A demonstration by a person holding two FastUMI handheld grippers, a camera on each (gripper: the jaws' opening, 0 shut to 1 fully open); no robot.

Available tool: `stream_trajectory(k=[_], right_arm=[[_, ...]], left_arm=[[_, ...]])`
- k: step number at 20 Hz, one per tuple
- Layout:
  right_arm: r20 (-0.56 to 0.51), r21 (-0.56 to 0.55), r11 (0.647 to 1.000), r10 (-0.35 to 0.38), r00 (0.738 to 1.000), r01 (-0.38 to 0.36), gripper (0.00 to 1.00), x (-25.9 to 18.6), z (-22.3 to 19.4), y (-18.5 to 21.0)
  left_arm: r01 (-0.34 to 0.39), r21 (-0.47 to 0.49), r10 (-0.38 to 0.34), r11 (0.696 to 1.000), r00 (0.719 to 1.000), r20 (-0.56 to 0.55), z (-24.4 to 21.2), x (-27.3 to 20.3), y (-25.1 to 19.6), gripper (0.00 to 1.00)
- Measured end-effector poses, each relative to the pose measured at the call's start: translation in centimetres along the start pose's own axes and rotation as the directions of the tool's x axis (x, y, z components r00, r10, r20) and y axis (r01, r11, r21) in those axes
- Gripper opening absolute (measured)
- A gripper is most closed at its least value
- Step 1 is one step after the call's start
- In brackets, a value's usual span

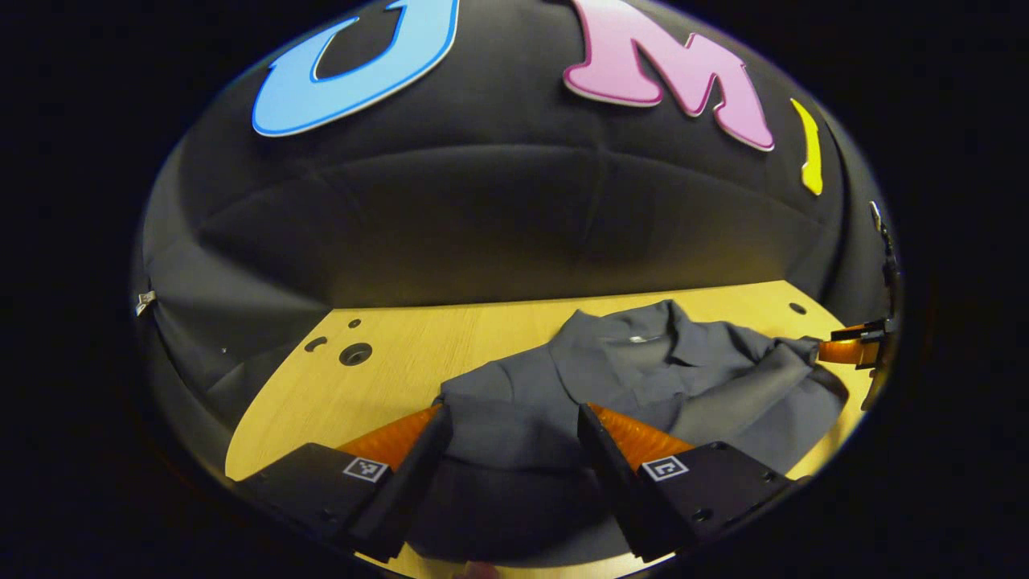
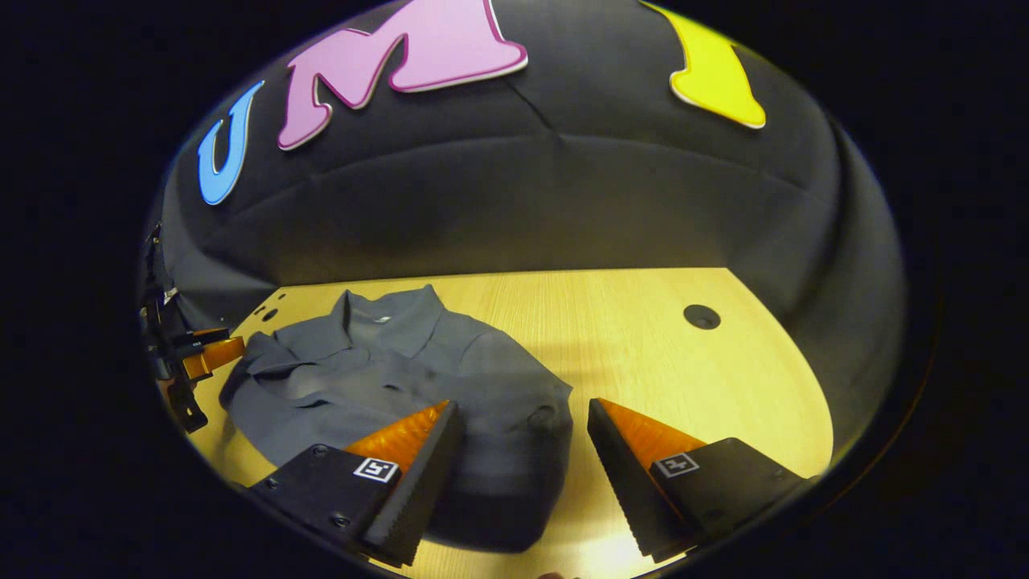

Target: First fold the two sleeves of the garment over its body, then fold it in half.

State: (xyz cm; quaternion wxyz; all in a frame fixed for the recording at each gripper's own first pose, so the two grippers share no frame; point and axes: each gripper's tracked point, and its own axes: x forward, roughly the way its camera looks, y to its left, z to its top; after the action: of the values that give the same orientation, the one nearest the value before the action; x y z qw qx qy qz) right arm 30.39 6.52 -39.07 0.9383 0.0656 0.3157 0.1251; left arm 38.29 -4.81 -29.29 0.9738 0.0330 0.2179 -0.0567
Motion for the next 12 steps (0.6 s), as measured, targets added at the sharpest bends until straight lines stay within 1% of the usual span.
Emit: stream_trajectory(k=[1,3,6,7,8,10,12], right_arm=[[0.015,0.004,1.000,0.007,1.000,-0.007,0.99,-1.6,0.6,0.3],[0.044,0.004,0.999,0.035,0.998,-0.035,0.99,-5.0,1.7,1.3],[0.085,-0.047,0.996,0.084,0.993,-0.080,0.99,-10.4,2.9,2.8],[0.099,-0.067,0.993,0.104,0.990,-0.098,0.99,-12.7,3.3,3.4],[0.109,-0.075,0.991,0.117,0.987,-0.109,0.99,-14.3,4.7,3.7],[0.130,-0.077,0.990,0.129,0.983,-0.119,0.99,-17.6,4.9,4.3],[0.148,-0.077,0.990,0.128,0.981,-0.117,0.99,-20.5,4.4,4.7]], left_arm=[[0.017,-0.003,-0.017,1.000,1.000,0.025,0.7,-1.4,-0.5,0.98],[0.027,0.008,-0.027,1.000,0.998,0.060,1.7,-5.5,-1.2,0.98],[0.014,0.050,-0.019,0.999,0.993,0.117,3.3,-12.4,-2.5,0.98],[0.016,0.049,-0.023,0.999,0.991,0.133,3.5,-14.3,-3.0,0.98],[0.020,0.048,-0.026,0.999,0.989,0.144,3.7,-16.1,-3.5,0.98],[0.018,0.054,-0.026,0.998,0.987,0.158,3.8,-19.3,-4.1,0.98],[0.000,0.050,-0.008,0.999,0.989,0.147,3.3,-22.5,-4.9,0.98]])
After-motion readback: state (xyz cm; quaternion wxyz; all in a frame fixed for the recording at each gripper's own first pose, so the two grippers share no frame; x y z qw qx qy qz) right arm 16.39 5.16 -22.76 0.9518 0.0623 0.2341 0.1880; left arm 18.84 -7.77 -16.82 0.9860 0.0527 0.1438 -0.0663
